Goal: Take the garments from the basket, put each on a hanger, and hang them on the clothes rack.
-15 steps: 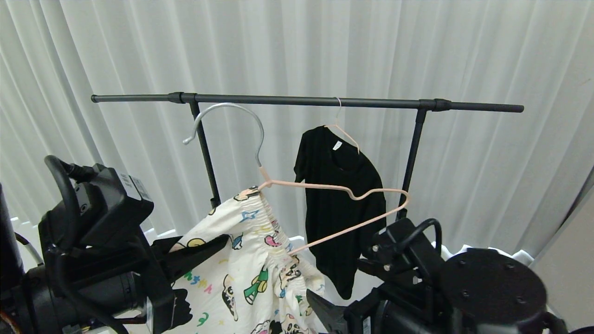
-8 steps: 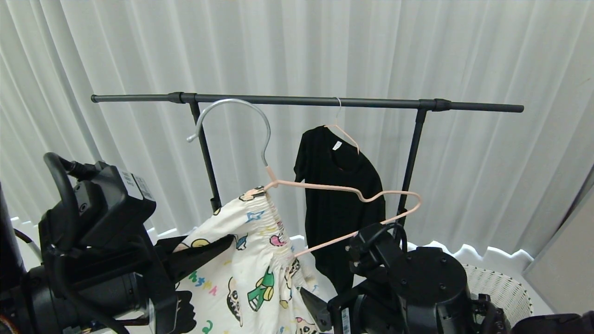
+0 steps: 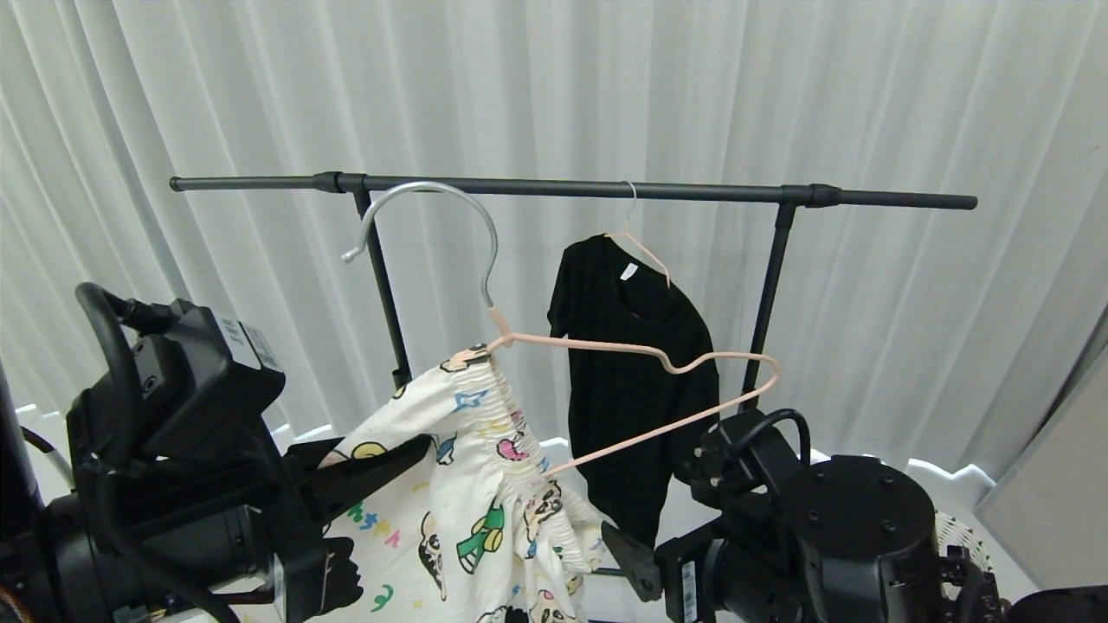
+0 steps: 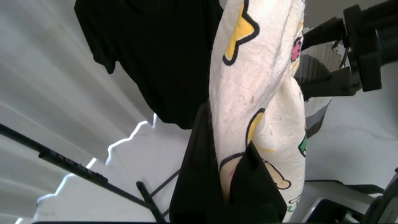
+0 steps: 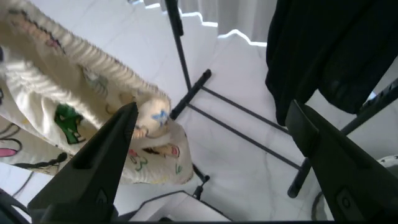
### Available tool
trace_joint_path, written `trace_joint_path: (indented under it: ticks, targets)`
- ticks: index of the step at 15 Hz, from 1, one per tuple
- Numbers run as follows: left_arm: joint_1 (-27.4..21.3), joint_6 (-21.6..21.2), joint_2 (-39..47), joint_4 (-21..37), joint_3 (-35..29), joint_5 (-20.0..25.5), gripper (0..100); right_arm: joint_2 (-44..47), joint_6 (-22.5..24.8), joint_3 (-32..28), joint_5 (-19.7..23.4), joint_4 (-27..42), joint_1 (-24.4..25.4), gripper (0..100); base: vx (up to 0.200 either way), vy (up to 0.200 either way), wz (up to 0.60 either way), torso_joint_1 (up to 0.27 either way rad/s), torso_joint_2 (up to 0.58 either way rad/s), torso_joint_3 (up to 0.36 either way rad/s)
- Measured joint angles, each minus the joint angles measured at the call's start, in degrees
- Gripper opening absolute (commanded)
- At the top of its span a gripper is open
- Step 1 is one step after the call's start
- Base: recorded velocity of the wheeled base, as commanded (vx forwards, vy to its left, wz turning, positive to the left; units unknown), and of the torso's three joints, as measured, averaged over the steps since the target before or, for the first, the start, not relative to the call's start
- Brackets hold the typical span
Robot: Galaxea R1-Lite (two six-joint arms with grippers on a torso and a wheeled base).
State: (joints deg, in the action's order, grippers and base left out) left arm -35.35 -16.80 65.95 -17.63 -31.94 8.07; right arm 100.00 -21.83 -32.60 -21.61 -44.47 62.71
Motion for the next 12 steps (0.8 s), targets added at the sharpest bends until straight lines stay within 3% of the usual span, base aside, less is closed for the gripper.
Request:
trace_joint_path:
  ticks: [4, 7, 9, 12]
  targets:
    - [-3.06, 1.23, -0.57, -0.02, -0.85, 0.02, 0, 2.97, 0.20, -1.99, -0.46, -0.04, 3.02, 100, 0.000, 0.000, 0.00, 0.000, 0.00, 0.000]
    - [-5.41, 1.97, -0.94, -0.02, -1.10, -2.74, 0, 6.67, 0.82, -3.23, -4.39, 0.02, 4.18, 100, 0.000, 0.000, 0.00, 0.000, 0.00, 0.000]
    - [-4.00, 2.08, -0.93, 0.04, -1.07, -5.56, 0, 7.52, 2.21, -2.02, -6.99, 0.00, 2.01, 100, 0.000, 0.000, 0.00, 0.000, 0.00, 0.000]
    - [0.07, 1.61, -1.65, -0.82, 1.01, -5.94, 0, 6.06, 6.49, 0.88, -8.13, 0.00, -3.82, 100, 0.000, 0.000, 0.00, 0.000, 0.00, 0.000]
